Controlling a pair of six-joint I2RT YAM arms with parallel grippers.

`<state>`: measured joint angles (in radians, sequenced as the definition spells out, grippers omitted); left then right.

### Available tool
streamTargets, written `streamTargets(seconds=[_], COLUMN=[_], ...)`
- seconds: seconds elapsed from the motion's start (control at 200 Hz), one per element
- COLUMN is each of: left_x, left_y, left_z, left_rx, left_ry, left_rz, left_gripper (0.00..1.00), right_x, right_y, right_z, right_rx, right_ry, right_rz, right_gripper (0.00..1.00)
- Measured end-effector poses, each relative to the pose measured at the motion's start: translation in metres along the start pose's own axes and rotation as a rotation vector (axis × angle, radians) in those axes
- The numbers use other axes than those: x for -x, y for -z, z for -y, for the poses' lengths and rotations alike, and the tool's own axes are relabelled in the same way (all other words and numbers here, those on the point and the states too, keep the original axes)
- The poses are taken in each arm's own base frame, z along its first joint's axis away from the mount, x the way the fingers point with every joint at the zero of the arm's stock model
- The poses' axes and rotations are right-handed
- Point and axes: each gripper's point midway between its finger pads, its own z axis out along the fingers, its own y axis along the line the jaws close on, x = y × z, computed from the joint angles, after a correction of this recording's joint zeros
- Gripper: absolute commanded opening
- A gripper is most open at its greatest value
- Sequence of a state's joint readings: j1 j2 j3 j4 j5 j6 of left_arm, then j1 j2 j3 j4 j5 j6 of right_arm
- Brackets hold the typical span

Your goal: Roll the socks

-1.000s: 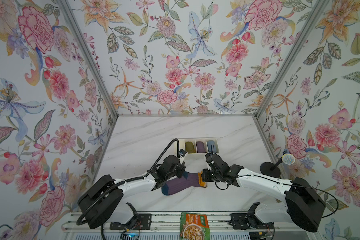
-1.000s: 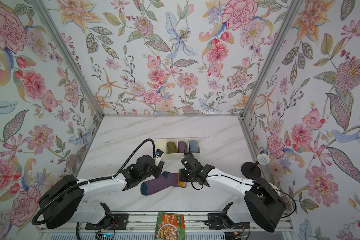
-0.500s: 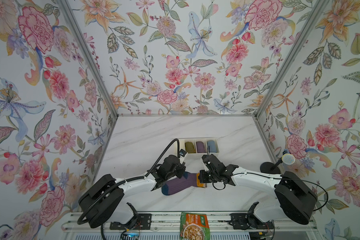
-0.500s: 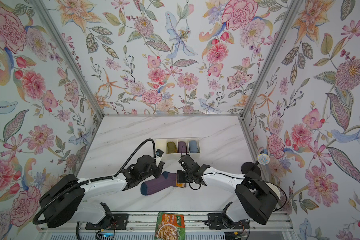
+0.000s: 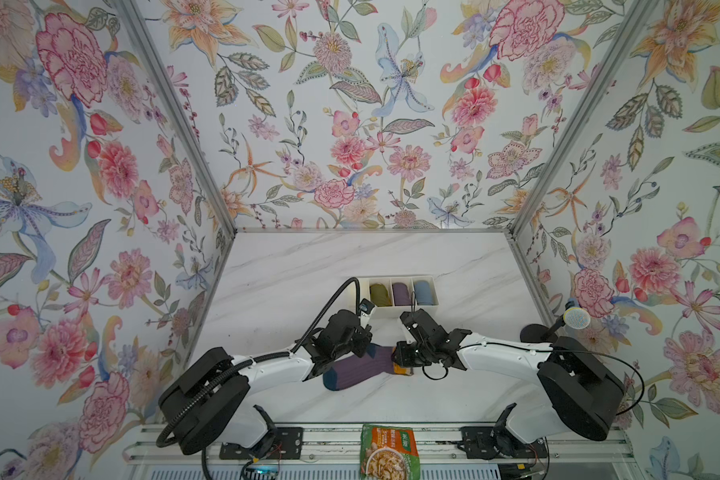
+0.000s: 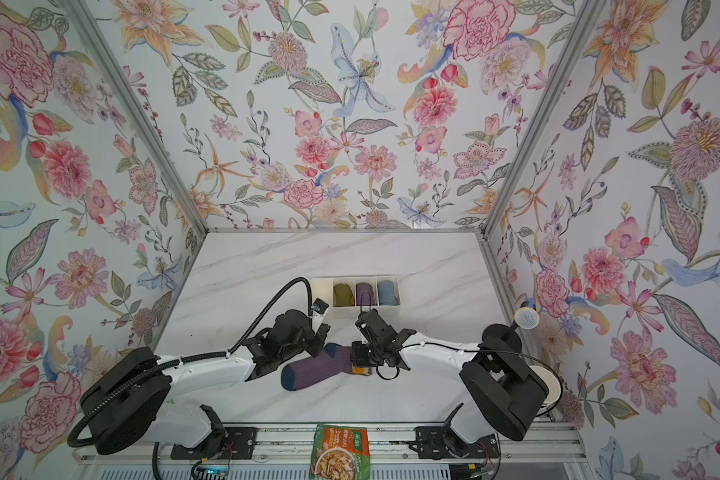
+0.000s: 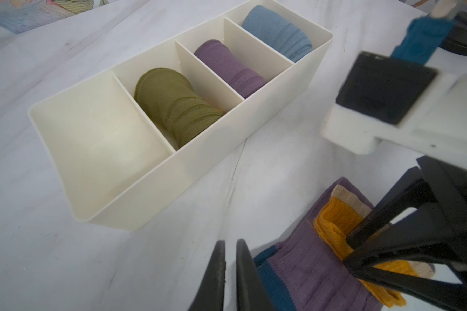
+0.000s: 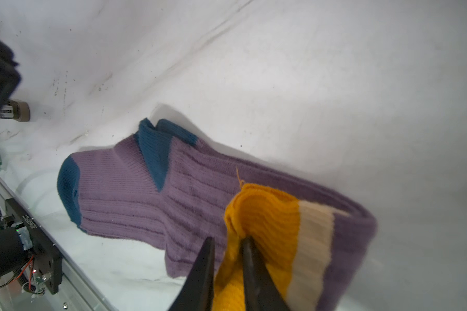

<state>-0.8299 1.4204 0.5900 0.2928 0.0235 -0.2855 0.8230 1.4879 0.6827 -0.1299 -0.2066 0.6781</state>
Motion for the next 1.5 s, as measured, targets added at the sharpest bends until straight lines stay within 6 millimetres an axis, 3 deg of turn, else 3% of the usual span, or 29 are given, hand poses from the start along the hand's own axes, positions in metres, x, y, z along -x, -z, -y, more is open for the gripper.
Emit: streamTargets(seconds=[0.26, 0.43, 0.6, 0.786, 0.896, 0.996, 1.096, 1.236, 1.501], left_x=[0.001, 0.002, 0.009, 0.024, 0.040, 0.046, 0.039, 0.012, -0.028], left_y=[0.000, 0.000, 0.000, 0.003, 0.005, 0.001, -0.006, -0.020, -0.030], left_z=[0.000, 0.001, 0.006, 0.027, 0.057, 0.083, 0.102, 0.125, 0.127], left_rx=[0.000, -0.004, -0.030, -0.098, -0.166, -0.229, -0.276, -0.333, -0.349], left_ry=[0.000, 0.000, 0.000, -0.044, -0.098, -0.144, -0.183, -0.227, -0.239], left_rz=[0.002, 0.002, 0.012, 0.029, 0.048, 0.040, -0.007, -0.116, -0.276], left_gripper=[0.06, 0.00, 0.00, 0.00, 0.00, 0.00, 0.00, 0.00, 0.00], right_x=[0.003, 0.015, 0.030, 0.043, 0.031, 0.016, 0.007, 0.003, -0.001], right_y=[0.006, 0.026, 0.052, 0.076, 0.075, 0.071, 0.071, 0.072, 0.068], right_z=[-0.004, -0.019, -0.024, 0.015, 0.046, 0.061, 0.070, 0.075, 0.076], right_rx=[0.036, 0.106, 0.149, 0.062, -0.005, -0.040, -0.059, -0.070, -0.064], right_ry=[-0.001, 0.017, 0.016, -0.080, -0.149, -0.181, -0.199, -0.213, -0.220], right_rz=[0.005, 0.056, 0.123, 0.199, 0.189, 0.155, 0.140, 0.137, 0.129], right_gripper=[0.38, 0.48, 0.48, 0.46, 0.44, 0.43, 0.42, 0.42, 0.42])
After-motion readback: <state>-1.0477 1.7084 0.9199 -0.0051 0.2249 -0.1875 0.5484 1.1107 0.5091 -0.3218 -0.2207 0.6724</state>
